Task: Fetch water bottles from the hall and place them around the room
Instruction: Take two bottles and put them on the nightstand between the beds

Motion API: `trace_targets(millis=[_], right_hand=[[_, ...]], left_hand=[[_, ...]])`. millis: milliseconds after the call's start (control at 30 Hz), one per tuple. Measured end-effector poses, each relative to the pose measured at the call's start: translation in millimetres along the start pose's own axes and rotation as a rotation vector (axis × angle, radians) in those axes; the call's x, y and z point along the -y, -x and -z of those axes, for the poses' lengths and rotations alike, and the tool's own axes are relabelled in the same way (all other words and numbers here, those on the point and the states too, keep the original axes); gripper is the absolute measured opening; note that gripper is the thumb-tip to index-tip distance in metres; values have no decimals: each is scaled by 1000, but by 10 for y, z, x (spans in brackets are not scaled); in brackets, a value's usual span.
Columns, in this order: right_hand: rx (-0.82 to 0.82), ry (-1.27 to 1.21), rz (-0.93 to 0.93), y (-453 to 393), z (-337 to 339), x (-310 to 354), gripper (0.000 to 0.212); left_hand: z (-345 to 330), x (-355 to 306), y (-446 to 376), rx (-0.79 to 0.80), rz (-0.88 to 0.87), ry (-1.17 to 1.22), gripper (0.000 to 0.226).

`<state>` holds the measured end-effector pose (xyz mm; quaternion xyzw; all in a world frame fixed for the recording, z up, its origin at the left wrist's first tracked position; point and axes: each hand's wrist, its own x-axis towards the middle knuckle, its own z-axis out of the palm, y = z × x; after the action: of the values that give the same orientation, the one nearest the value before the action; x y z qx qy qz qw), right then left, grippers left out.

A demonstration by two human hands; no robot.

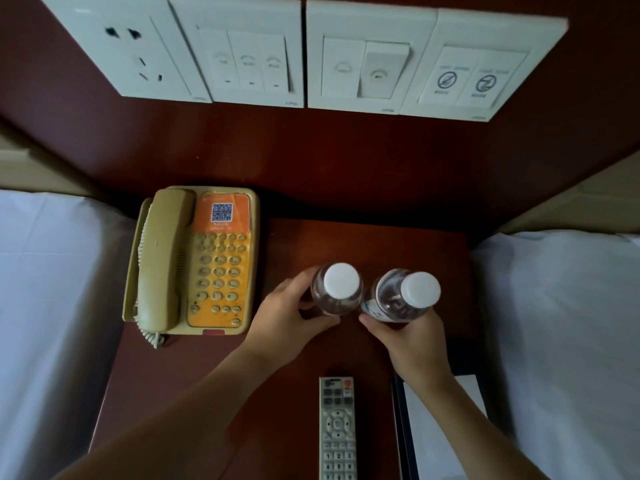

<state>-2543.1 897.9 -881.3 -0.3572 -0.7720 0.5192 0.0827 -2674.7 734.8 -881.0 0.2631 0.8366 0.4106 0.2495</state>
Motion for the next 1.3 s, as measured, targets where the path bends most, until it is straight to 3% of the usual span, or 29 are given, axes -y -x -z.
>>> trace_targets(millis=[267, 500, 700, 833, 1033, 1300], right_hand=[[120, -29, 75, -542, 100, 104, 64], [213, 42, 140, -882, 172, 163, 74], [321, 190, 162, -1068, 276, 211, 68], [321, 265, 179, -1139, 297, 249, 64], [255, 288, 179, -1151, 269, 231, 78], [260, 261, 175, -1169, 261, 230, 79]], left_hand=[[106, -133, -416, 25, 6, -25, 71], [234, -151, -798, 129, -45, -139, 68], [145, -181, -916, 117, -25, -238, 78], [141, -151, -1014, 126, -4, -255, 72], [173, -149, -1146, 120, 39, -199, 74], [178, -141, -1120, 88, 63, -200, 76]])
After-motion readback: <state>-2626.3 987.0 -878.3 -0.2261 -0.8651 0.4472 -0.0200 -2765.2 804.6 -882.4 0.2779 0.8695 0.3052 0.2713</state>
